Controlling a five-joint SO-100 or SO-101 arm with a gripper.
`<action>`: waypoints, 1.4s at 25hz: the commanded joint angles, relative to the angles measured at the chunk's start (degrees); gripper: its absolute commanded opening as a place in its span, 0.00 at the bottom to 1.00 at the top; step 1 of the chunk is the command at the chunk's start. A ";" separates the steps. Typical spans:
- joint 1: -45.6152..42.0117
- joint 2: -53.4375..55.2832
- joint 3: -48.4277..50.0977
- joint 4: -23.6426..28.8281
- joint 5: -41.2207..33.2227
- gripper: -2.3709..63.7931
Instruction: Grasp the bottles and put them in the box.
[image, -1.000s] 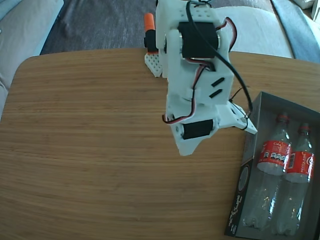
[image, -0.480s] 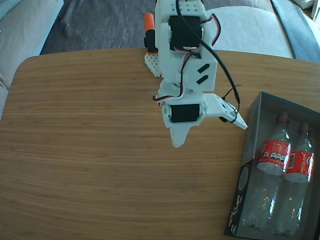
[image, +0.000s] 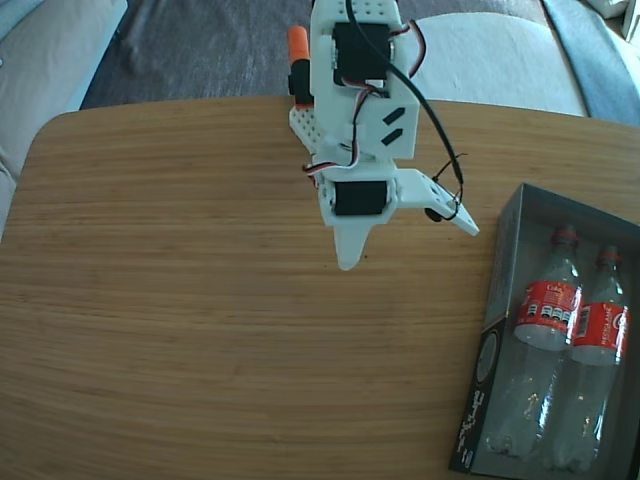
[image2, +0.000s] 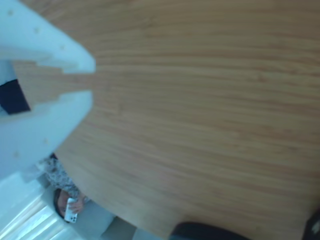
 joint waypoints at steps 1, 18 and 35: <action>-0.09 3.25 0.44 -2.37 0.26 0.03; 0.00 17.84 17.23 -12.83 11.87 0.03; 2.20 29.36 27.86 -11.95 4.48 0.03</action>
